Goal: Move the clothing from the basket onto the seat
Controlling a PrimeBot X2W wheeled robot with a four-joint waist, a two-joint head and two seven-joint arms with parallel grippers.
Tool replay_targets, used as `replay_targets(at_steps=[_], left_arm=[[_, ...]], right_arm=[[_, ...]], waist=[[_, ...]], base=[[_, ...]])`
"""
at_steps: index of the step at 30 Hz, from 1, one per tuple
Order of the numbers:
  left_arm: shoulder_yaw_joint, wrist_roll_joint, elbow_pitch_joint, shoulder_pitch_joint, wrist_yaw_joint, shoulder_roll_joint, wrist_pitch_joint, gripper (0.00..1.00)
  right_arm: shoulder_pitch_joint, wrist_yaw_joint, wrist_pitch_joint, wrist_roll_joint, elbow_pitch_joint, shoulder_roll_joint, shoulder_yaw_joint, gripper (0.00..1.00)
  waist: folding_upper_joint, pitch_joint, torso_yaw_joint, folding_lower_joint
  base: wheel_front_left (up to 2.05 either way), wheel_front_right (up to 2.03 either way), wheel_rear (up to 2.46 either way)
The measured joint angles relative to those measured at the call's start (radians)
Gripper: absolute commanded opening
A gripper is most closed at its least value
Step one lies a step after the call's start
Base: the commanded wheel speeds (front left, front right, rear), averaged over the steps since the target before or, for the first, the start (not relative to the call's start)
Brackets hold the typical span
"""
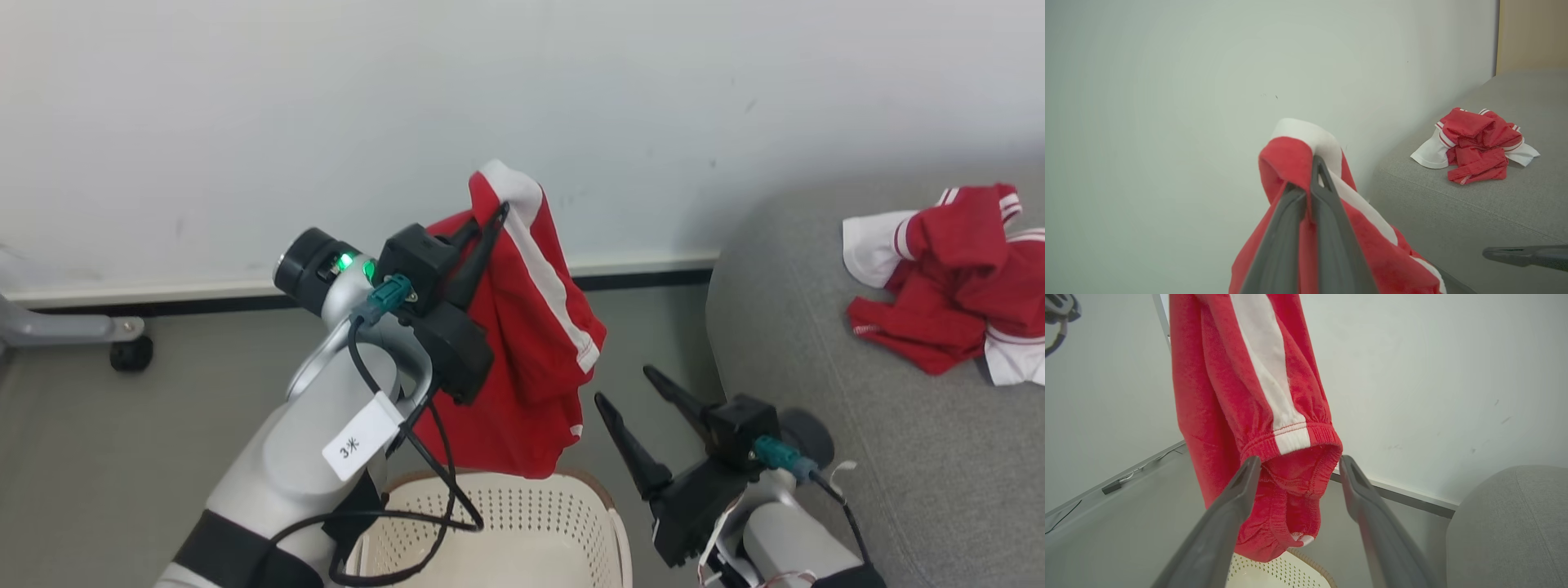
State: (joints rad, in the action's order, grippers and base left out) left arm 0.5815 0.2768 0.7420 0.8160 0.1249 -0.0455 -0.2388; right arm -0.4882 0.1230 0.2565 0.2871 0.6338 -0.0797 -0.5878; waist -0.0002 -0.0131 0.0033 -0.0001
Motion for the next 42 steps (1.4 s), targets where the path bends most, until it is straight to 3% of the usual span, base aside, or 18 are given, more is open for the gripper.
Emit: replay_targets(at_steps=[9, 24, 25, 26, 28, 35, 36, 37, 38, 39, 40, 42], left_arm=[[0.046, 0.039, -0.074, -0.062, 0.007, 0.003, 0.035, 0.00], [0.101, 0.077, -0.197, -0.105, 0.007, 0.003, 0.090, 0.00], [0.103, 0.079, -0.204, -0.111, 0.007, 0.003, 0.096, 0.00], [0.105, 0.082, -0.212, -0.117, 0.007, 0.003, 0.100, 0.00], [0.106, 0.085, -0.226, -0.130, 0.007, 0.003, 0.106, 0.00], [0.079, 0.103, -0.245, -0.178, -0.014, -0.014, 0.123, 0.00], [0.072, 0.106, -0.247, -0.186, -0.021, -0.019, 0.123, 0.11], [0.063, 0.110, -0.247, -0.193, -0.026, -0.026, 0.123, 0.39], [0.057, 0.112, -0.248, -0.200, -0.030, -0.032, 0.123, 0.53], [0.050, 0.114, -0.248, -0.208, -0.035, -0.038, 0.123, 0.84], [0.044, 0.119, -0.248, -0.216, -0.039, -0.044, 0.123, 1.00], [0.030, 0.140, -0.248, -0.234, -0.048, -0.052, 0.123, 1.00]], right_arm=[[0.052, 0.000, 0.000, 0.049, 0.061, 0.011, -0.064, 1.00], [-0.049, 0.001, 0.000, 0.162, 0.086, 0.018, -0.212, 1.00], [-0.058, 0.001, 0.000, 0.171, 0.084, 0.018, -0.221, 0.88], [-0.064, 0.001, 0.000, 0.177, 0.080, 0.018, -0.232, 0.48], [-0.071, 0.001, 0.000, 0.189, 0.072, 0.018, -0.253, 0.00], [-0.095, 0.002, 0.000, 0.212, 0.060, 0.018, -0.299, 0.00], [-0.100, 0.002, 0.000, 0.214, 0.058, 0.018, -0.300, 0.00], [-0.106, 0.002, 0.000, 0.215, 0.055, 0.018, -0.301, 0.00], [-0.112, 0.002, 0.000, 0.215, 0.051, 0.018, -0.303, 0.00], [-0.118, 0.002, 0.000, 0.216, 0.047, 0.018, -0.304, 0.00], [-0.124, 0.002, 0.000, 0.216, 0.042, 0.015, -0.305, 0.00], [-0.136, 0.002, 0.000, 0.216, 0.028, 0.004, -0.306, 0.00]], waist=[[0.0000, 0.111, 0.047, -0.0001], [0.0002, 0.135, 0.118, 0.0002], [0.0002, 0.135, 0.120, 0.0002], [0.0002, 0.134, 0.121, 0.0002], [0.0002, 0.133, 0.124, 0.0002], [0.0002, 0.130, 0.108, 0.0002], [0.0002, 0.130, 0.104, 0.0002], [0.0002, 0.129, 0.098, 0.0002], [0.0002, 0.129, 0.092, 0.0002], [0.0002, 0.128, 0.085, 0.0002], [0.0002, 0.128, 0.078, 0.0002], [0.0002, 0.126, 0.063, 0.0002]], base=[[0.00, 0.00, 0.00], [0.00, 0.00, 0.00], [0.00, 0.00, 0.00], [0.00, 0.00, 0.00], [0.00, 0.00, 0.00], [0.00, 0.00, 0.00], [0.00, 0.00, 0.00], [0.00, 0.00, 0.00], [0.00, 0.00, 0.00], [0.00, 0.00, 0.00], [0.00, 0.00, 0.00], [0.00, 0.00, 0.00]])
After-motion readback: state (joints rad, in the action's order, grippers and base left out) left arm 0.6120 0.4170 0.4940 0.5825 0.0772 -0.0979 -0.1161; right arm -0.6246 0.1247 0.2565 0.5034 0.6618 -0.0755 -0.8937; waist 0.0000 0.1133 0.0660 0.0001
